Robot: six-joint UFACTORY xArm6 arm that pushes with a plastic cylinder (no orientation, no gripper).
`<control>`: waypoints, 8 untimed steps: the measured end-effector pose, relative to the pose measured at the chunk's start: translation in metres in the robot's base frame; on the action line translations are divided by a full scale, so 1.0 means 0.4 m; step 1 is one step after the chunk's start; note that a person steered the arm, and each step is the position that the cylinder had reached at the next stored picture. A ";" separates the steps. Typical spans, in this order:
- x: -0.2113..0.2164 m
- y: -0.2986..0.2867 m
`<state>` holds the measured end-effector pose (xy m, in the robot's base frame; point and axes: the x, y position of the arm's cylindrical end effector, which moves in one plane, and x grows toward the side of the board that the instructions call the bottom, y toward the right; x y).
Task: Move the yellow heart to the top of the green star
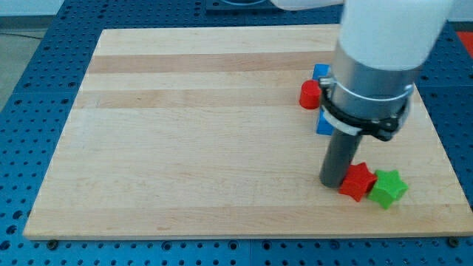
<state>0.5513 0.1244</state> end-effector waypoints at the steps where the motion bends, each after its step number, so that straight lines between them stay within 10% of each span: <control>1: -0.001 0.006; 5: -0.606 -0.294; 8: -0.616 0.278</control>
<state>0.3051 0.2357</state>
